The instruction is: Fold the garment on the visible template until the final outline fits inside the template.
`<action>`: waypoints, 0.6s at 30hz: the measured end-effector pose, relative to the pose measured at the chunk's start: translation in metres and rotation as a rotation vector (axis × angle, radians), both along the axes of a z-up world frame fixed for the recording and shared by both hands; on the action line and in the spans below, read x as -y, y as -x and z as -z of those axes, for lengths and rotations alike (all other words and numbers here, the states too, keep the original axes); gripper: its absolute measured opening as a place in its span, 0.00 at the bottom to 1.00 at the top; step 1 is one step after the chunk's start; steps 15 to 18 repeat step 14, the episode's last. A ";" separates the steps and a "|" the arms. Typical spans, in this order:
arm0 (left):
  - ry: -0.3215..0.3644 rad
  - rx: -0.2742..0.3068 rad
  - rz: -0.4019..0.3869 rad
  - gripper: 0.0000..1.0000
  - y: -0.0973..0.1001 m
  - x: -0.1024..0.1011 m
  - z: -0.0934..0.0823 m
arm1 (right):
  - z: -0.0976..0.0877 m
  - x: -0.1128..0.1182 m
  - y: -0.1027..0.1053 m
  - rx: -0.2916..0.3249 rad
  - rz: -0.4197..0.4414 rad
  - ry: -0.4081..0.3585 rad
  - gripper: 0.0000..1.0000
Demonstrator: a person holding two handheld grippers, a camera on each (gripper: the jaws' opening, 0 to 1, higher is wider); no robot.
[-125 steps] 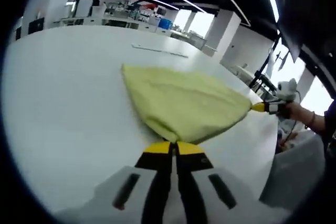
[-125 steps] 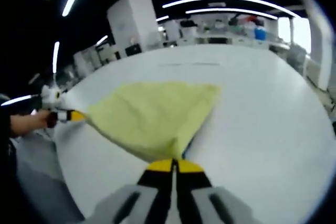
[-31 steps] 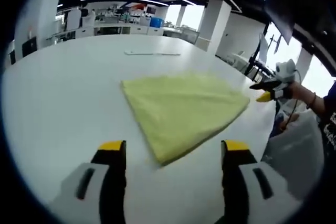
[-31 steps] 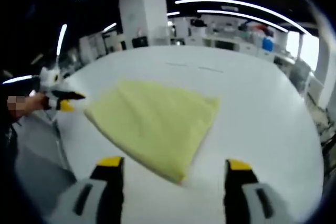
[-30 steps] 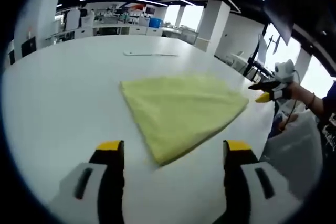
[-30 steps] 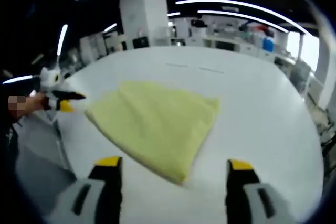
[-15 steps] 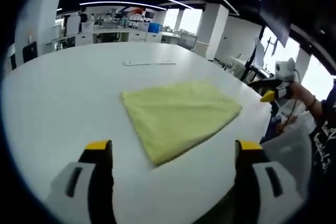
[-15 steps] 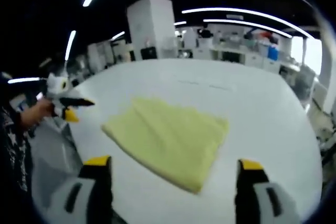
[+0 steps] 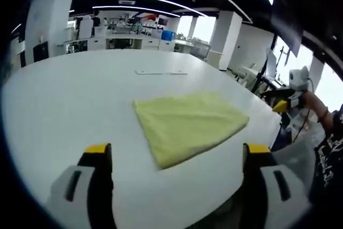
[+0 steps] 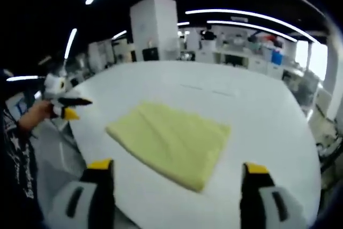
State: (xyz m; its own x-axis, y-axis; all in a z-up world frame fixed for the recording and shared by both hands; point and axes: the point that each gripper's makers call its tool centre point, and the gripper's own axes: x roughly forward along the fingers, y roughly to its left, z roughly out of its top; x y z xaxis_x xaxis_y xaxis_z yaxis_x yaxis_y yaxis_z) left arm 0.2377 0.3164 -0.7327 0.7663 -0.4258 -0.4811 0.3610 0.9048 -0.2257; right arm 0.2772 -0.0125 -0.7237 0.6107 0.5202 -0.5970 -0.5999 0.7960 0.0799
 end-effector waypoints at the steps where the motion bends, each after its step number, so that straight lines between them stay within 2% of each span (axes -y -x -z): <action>1: -0.005 -0.002 0.000 0.99 0.000 -0.001 0.001 | 0.000 0.001 0.001 0.000 0.000 0.002 0.99; 7: -0.060 -0.022 0.016 0.99 0.005 -0.002 0.007 | 0.004 0.004 0.006 -0.009 0.018 -0.003 0.99; 18: -0.042 -0.025 0.018 0.99 0.007 0.002 0.007 | 0.007 0.003 0.010 -0.022 0.022 -0.001 0.99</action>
